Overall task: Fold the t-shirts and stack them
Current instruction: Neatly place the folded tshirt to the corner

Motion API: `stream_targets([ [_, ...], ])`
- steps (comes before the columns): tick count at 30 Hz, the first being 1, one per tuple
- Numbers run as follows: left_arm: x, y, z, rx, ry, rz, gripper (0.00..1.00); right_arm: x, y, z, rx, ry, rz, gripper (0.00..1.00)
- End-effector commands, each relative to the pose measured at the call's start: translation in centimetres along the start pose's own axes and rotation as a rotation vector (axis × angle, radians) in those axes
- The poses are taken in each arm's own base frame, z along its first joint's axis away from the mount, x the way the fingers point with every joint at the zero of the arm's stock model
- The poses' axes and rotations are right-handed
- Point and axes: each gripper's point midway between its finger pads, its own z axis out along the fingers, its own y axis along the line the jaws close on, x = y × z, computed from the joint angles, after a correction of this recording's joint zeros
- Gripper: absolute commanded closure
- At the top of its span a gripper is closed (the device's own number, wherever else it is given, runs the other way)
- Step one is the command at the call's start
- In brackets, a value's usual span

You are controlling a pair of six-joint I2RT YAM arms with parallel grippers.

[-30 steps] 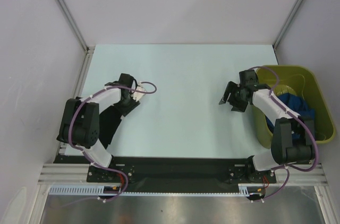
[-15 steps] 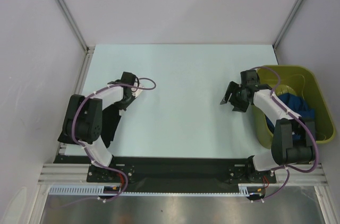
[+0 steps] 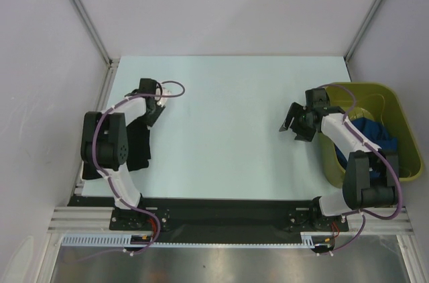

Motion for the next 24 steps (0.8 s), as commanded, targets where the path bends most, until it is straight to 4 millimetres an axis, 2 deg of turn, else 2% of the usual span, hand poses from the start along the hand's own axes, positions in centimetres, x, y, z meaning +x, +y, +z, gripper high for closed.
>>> stream_targets([
  [1,-2.6,-1.7,-2.4,0.102,-0.152,0.02,0.48,-1.1,0.2,-1.1,-0.011,-0.042,-0.022,0.27],
  [2,-2.6,-1.8,-2.8,0.113,-0.164,0.025,0.4,-1.1,0.2,-1.0,-0.012,-0.04,-0.021,0.26],
  [4,-3.3,-1.9,-4.4,0.134,-0.212,0.015,0.34,-1.3,0.5,-1.0,-0.017,-0.041,-0.022,0.27],
  [5,-3.9,-2.8,-5.2,0.19,-0.25,0.015,0.25,-1.3,0.5,-1.0,-0.018,-0.039,-0.022,0.27],
  [7,-4.7,-3.2,-6.8,0.235,-0.295,0.015,0.22,-1.4,0.6,-1.0,-0.021,-0.04,-0.024,0.27],
  [10,-5.7,-3.8,-9.4,0.298,-0.355,0.014,0.12,-1.4,0.4,-1.0,-0.013,-0.043,-0.026,0.27],
  [14,-6.0,-4.0,-11.4,0.32,-0.395,0.01,0.11,-1.1,0.0,-0.9,-0.002,-0.037,-0.028,0.27],
  [16,-5.6,-3.1,-11.9,0.27,-0.379,0.001,0.09,-1.3,-0.2,-1.3,0.01,-0.053,-0.033,0.27],
  [17,-5.4,-2.7,-12.1,0.245,-0.367,0.005,0.01,-1.4,-0.3,-1.6,0.017,-0.06,-0.043,0.27],
  [18,-4.9,-1.9,-12.4,0.184,-0.332,0.01,0.0,-2.4,0.0,-2.6,0.015,-0.107,-0.051,0.27],
  [20,-4.5,-1.6,-13.2,0.142,-0.314,0.04,0.0,-3.4,0.4,-3.8,0.006,-0.159,-0.081,0.26],
  [21,-4.1,-2.1,-14.0,0.14,-0.313,0.065,0.0,-4.5,0.9,-5.3,-0.003,-0.219,-0.096,0.26],
  [23,-3.7,-2.6,-15.0,0.139,-0.32,0.093,0.0,-5.7,1.2,-6.8,-0.007,-0.279,-0.123,0.26],
  [24,-3.1,-3.5,-15.3,0.156,-0.31,0.112,0.0,-6.4,1.0,-7.4,0.013,-0.313,-0.145,0.26],
])
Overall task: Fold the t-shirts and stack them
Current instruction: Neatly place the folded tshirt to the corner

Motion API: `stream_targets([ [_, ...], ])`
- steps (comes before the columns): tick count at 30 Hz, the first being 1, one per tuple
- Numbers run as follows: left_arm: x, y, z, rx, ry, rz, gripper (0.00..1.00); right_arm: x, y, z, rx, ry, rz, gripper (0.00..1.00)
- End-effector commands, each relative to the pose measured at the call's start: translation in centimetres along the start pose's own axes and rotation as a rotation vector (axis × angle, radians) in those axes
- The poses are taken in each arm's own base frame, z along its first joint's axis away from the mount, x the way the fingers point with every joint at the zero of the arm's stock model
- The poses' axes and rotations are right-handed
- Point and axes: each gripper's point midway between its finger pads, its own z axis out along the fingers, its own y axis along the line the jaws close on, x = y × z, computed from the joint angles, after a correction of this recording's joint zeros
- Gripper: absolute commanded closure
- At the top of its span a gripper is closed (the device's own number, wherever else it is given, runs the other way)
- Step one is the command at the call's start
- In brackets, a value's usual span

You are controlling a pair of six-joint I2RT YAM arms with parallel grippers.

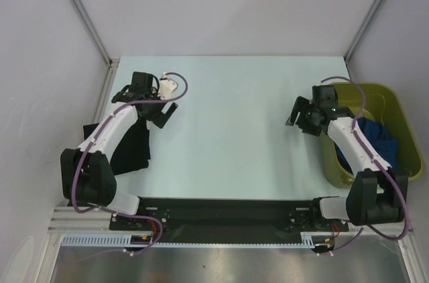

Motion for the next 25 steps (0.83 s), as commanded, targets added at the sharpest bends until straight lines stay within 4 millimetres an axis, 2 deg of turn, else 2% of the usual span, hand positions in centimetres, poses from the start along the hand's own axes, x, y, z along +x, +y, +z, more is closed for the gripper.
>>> stream_targets([
  [1,-0.6,-1.1,-4.1,-0.028,-0.042,0.063,0.0,-5.6,0.9,-4.5,-0.001,-0.231,-0.085,0.26],
  [3,0.0,-2.2,-4.7,0.003,-0.052,0.047,0.0,-6.6,0.3,-5.6,0.032,-0.291,-0.112,0.26],
  [5,-0.3,-2.5,-6.0,-0.015,-0.116,0.018,0.0,-7.4,0.2,-7.0,0.033,-0.354,-0.118,0.24],
  [6,0.9,-3.1,-5.6,-0.009,-0.105,0.01,0.0,-7.4,0.1,-7.3,0.029,-0.37,-0.125,0.24],
  [8,1.2,-3.3,-6.3,-0.03,-0.145,-0.018,0.0,-7.5,0.3,-8.2,0.006,-0.415,-0.132,0.23],
  [10,2.5,-4.0,-6.0,-0.026,-0.135,-0.052,0.0,-7.7,0.5,-8.8,-0.014,-0.444,-0.135,0.22],
  [11,2.8,-4.1,-6.2,-0.036,-0.143,-0.057,0.0,-7.3,0.4,-8.5,-0.016,-0.439,-0.138,0.22],
  [12,3.9,-4.5,-5.7,-0.033,-0.122,-0.061,0.0,-7.2,0.4,-8.6,-0.019,-0.442,-0.137,0.22],
  [16,5.6,-4.7,-4.6,-0.064,-0.111,-0.1,0.0,-6.7,0.4,-8.1,-0.032,-0.439,-0.134,0.22],
  [21,6.3,-4.5,-4.4,-0.069,-0.097,-0.093,0.0,-6.7,0.6,-8.0,-0.044,-0.436,-0.123,0.22],
  [25,5.6,-4.0,-4.7,-0.086,-0.122,-0.15,0.0,-6.6,0.6,-8.4,-0.05,-0.452,-0.127,0.22],
])
